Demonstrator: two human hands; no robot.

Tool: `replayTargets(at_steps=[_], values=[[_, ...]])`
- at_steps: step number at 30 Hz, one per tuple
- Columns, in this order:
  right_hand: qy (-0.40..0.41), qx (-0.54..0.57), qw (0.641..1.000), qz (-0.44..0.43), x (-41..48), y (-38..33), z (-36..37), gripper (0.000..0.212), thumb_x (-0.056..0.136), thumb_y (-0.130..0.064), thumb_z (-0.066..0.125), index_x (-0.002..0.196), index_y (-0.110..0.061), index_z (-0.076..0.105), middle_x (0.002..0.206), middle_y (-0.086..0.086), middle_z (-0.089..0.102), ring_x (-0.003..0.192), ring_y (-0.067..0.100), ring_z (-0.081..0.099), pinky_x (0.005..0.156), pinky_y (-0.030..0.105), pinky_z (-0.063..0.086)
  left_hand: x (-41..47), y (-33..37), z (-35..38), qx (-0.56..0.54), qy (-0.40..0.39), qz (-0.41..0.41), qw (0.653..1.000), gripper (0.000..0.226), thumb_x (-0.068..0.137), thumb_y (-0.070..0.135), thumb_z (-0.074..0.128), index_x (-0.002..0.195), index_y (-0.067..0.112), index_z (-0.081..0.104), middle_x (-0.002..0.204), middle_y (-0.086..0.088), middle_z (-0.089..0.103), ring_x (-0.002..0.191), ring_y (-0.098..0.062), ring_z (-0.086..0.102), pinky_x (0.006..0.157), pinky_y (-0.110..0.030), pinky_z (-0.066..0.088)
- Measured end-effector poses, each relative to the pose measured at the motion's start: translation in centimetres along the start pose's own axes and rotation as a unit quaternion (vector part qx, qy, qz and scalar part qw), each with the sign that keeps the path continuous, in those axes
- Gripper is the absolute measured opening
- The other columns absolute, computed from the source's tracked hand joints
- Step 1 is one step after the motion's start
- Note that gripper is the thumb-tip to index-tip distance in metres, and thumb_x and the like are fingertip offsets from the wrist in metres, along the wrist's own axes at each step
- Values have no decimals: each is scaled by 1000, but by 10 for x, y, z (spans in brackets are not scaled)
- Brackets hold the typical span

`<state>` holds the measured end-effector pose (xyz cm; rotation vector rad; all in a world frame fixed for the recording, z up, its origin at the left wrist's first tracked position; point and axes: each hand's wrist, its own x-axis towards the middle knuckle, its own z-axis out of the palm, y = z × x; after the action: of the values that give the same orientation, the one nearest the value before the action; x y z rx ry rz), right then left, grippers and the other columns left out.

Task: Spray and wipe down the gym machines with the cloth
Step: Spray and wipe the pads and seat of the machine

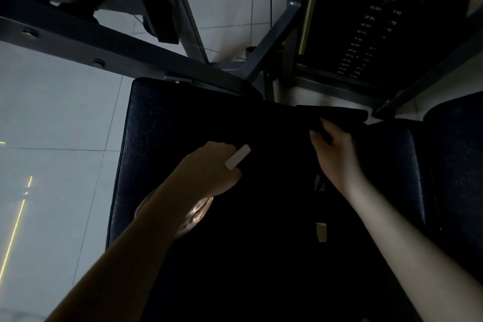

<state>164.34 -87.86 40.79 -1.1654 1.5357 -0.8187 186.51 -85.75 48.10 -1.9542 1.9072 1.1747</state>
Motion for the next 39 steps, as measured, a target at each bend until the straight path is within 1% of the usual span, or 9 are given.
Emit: replayTargets(at_steps=[4,9,18,23,26,28,31,34,39], values=[[-3,-26,1000,3,-2,5,2,34,95,-8,48,128,-11,57,114,-3,62,106,4,53,75,-3,36,-18,0,11,-21,-4,26,999,17,85,23,55,87,7,61,77,-6,63,67,-22,59,62,-32,46],[-35,-29,999,27,3,12,0,34,96,-14,48,128,-14,58,117,1,63,111,13,57,89,21,41,-38,-4,34,40,-23,64,997,11,91,15,56,82,20,52,67,12,48,61,-7,52,62,-27,45],[-61,-30,996,53,2,13,2,36,96,-12,47,131,-11,56,114,7,63,108,18,57,89,25,41,-69,-23,54,66,-89,61,992,11,90,35,52,84,27,58,63,15,47,54,4,48,55,-13,34],[-99,-49,992,65,-2,17,5,38,97,-14,47,134,-15,52,123,3,60,114,13,54,93,23,40,-70,-28,48,-5,-43,57,997,6,91,15,58,96,16,61,73,9,54,59,-4,51,60,-14,43],[-117,-42,991,42,-6,17,12,40,98,-15,43,138,-12,46,133,8,53,123,16,48,105,29,36,-68,-26,33,-58,11,56,997,14,89,18,57,100,9,60,81,0,61,66,-13,59,66,-34,53],[-126,-133,983,-33,-19,29,27,50,94,-25,37,141,-9,41,144,12,43,132,23,38,110,32,26,-68,-26,31,-74,55,56,994,13,87,15,57,95,5,61,80,-4,61,66,-19,60,64,-40,53],[-128,-259,950,-116,-39,56,39,59,90,-29,29,147,-12,29,155,9,23,142,27,19,114,31,11,-72,-28,38,-70,99,60,991,10,85,10,62,82,18,56,72,5,57,58,-8,55,56,-25,44],[-92,-230,964,-99,-29,67,36,56,92,-24,29,147,-12,29,155,8,24,144,28,16,116,31,9,-75,-29,44,-54,121,64,989,16,85,12,62,80,24,52,67,11,52,54,-2,53,54,-14,37],[22,-247,966,-71,-46,50,85,51,96,-16,32,147,-12,28,155,9,24,144,27,16,118,43,13,-79,-29,38,-88,143,55,984,13,84,19,59,94,12,63,75,4,63,60,-12,60,60,-35,52]])
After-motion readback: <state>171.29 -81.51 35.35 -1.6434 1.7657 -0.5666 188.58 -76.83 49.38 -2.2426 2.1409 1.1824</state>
